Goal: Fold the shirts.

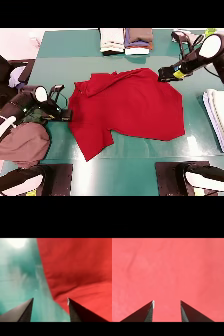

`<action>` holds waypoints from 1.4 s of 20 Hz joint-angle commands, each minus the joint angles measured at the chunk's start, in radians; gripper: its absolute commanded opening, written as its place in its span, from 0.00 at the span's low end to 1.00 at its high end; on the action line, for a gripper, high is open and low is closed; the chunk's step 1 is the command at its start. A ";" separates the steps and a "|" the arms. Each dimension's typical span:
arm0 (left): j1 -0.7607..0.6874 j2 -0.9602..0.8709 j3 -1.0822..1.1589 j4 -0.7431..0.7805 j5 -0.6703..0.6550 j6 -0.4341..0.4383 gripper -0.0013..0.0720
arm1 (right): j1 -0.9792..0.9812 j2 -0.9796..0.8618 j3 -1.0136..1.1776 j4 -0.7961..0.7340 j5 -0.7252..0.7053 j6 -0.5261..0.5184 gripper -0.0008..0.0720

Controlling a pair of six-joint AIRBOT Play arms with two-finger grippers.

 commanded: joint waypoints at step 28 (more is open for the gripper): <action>0.000 0.071 0.014 -0.107 0.060 0.110 0.05 | -0.359 0.424 -1.004 0.155 -0.156 0.181 0.71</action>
